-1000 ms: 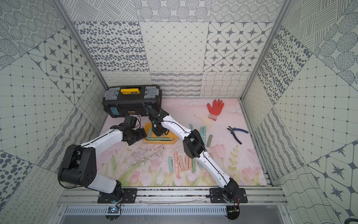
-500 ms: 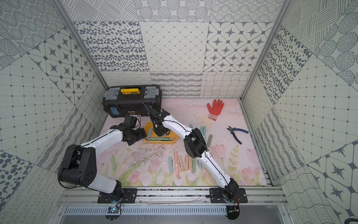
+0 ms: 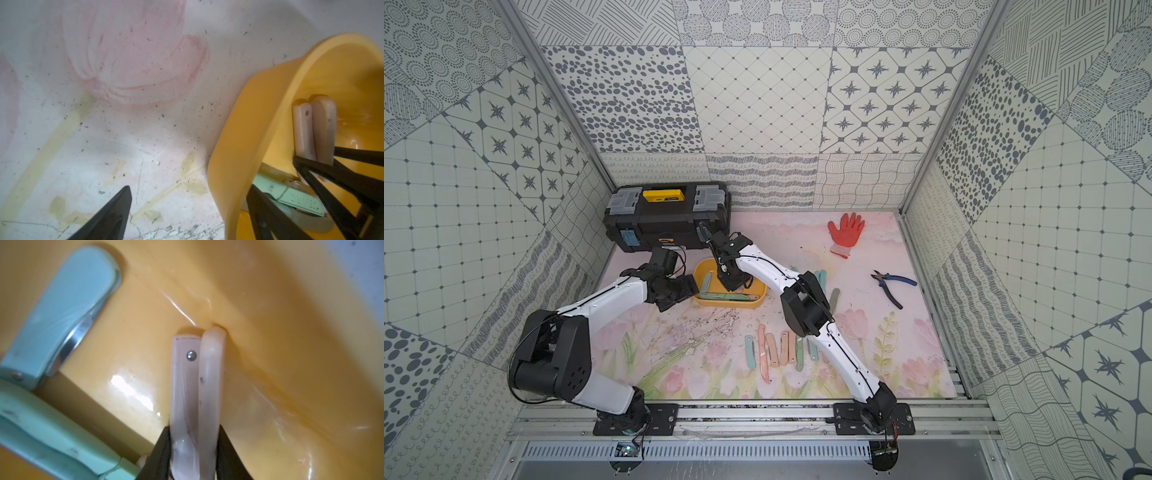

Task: Take the fruit knife out of the storage box
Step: Move the fruit knife to the storage box, then pick up the fruit knife from the storage box.

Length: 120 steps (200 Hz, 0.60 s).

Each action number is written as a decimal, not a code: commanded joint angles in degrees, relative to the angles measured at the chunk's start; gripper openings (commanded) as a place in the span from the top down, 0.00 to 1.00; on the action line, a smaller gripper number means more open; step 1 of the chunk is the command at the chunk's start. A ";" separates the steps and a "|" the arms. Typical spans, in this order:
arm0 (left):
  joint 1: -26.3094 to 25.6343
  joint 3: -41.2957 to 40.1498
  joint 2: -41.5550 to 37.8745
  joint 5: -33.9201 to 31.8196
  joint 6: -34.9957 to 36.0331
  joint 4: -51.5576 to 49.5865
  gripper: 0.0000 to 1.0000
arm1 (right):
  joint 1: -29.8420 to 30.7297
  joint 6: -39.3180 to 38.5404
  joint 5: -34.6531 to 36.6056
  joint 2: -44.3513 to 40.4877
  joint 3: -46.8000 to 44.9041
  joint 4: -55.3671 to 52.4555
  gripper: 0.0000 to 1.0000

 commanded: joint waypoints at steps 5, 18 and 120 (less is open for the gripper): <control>0.17 0.69 0.16 -0.38 0.64 -2.45 0.14 | -0.51 1.11 -1.01 -4.25 -2.62 3.03 0.57; 0.17 0.77 0.08 -0.40 0.63 -2.42 0.14 | -0.60 1.26 -1.47 -4.66 -2.55 3.29 0.55; 0.12 0.44 -0.03 -0.62 0.76 -2.38 0.14 | -1.79 2.12 -0.53 -4.19 -1.49 4.16 0.54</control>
